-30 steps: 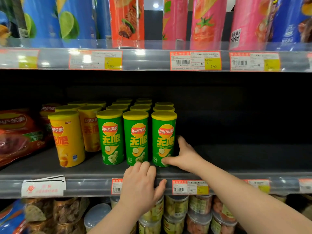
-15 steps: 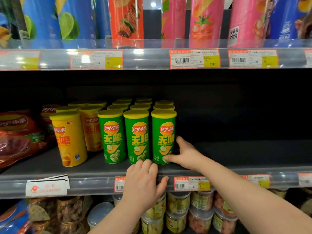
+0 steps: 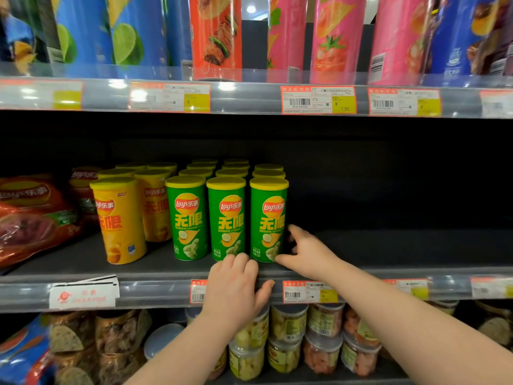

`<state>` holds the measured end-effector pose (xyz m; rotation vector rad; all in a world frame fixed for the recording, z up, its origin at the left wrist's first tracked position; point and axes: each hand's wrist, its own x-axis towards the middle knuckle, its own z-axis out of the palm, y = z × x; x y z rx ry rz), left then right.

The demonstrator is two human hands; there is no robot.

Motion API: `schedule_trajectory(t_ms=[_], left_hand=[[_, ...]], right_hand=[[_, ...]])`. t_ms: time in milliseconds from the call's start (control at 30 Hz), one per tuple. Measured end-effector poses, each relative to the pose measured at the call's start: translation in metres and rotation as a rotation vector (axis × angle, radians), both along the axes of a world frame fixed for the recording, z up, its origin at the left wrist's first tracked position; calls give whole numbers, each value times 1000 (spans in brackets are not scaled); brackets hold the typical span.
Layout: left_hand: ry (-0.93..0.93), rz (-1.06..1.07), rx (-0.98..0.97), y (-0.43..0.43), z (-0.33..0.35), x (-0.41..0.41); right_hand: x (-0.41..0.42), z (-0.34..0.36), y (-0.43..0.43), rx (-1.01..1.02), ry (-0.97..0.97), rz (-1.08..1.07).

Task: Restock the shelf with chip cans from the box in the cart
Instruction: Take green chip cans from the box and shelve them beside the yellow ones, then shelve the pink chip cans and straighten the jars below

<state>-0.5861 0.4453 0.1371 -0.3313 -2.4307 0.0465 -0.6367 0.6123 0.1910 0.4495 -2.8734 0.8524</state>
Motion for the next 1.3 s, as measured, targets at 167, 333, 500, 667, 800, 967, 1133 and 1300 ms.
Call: schedule_trajectory(t_ms=[167, 333, 500, 667, 800, 967, 1133, 1300], left_hand=[[-160, 70, 22, 5, 18, 9], [-126, 52, 53, 11, 12, 21], [-39, -57, 60, 30, -2, 50], [-191, -12, 62, 46, -24, 87], [-364, 74, 56, 56, -49, 127], [-580, 224, 60, 61, -73, 192], [-697, 334, 76, 46, -91, 255], [-767, 466, 103, 20, -107, 299]], right_hand=[[16, 2, 9, 130, 73, -9], [39, 1, 20, 273, 189, 48], [69, -9, 35, 396, 278, 133], [105, -33, 53, 445, 260, 209], [133, -58, 63, 477, 246, 257], [177, -92, 59, 526, 121, 370], [216, -118, 35, 545, 7, 505], [252, -138, 10, 541, -21, 608]])
